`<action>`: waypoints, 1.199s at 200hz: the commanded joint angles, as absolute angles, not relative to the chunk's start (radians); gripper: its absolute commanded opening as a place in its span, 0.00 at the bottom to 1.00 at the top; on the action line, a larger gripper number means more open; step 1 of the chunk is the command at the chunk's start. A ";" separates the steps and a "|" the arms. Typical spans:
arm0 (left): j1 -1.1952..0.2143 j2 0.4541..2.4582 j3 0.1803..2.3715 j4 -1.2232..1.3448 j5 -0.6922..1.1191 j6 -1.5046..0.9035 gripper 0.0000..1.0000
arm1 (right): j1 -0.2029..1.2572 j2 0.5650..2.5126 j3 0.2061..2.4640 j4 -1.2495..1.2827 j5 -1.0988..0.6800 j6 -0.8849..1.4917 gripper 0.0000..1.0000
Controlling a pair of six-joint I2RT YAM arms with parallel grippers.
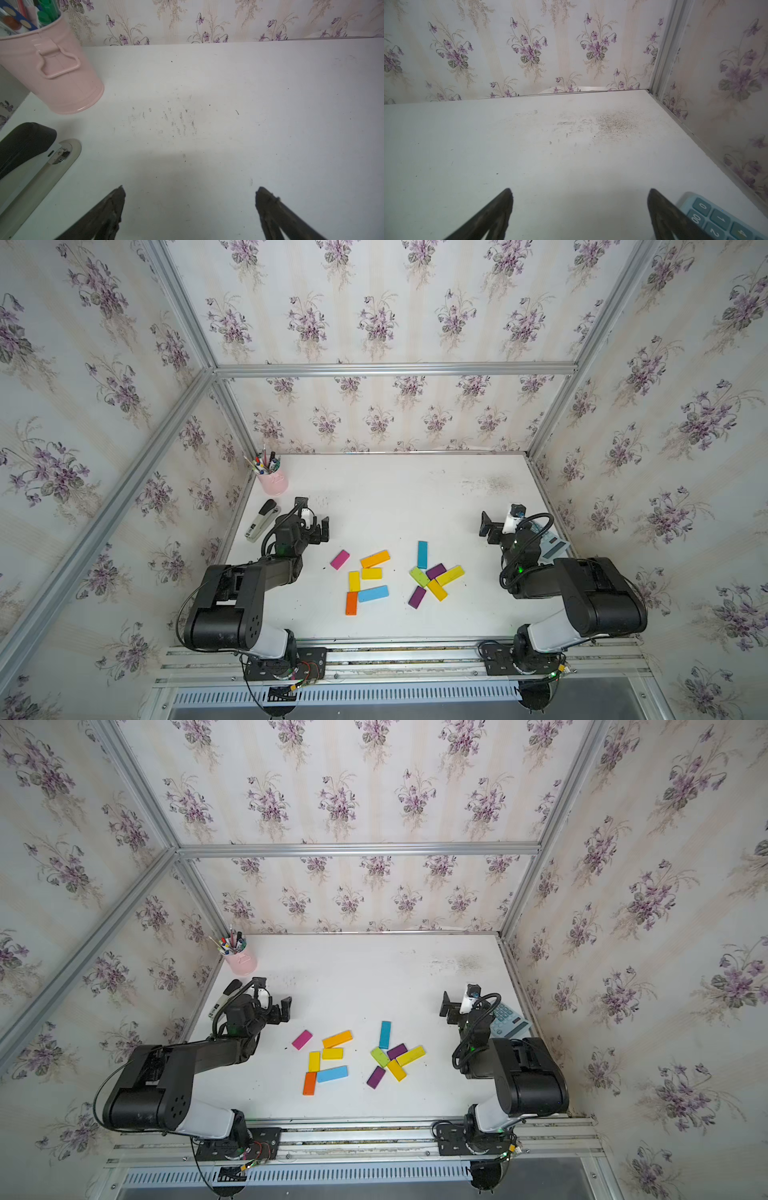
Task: Assemble the letter t with building blocks
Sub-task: Pick up the building block from the center of the board.
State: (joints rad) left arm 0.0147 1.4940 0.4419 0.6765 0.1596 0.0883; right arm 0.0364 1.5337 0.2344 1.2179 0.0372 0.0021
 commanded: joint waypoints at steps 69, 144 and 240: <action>0.019 1.497 0.453 0.692 0.175 0.088 1.00 | 0.037 1.532 0.237 1.235 0.023 0.006 1.00; 0.019 1.497 0.450 0.695 0.175 0.088 1.00 | 0.037 1.531 0.233 1.237 0.023 0.006 1.00; -0.142 1.224 0.663 0.092 0.031 0.098 1.00 | 0.327 1.400 0.690 0.339 0.266 0.024 1.00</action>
State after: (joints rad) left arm -0.0704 1.2675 0.6067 0.3660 0.1013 0.0837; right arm 0.2157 1.3773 0.5491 0.7162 0.1680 0.0124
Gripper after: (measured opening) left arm 0.999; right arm 0.998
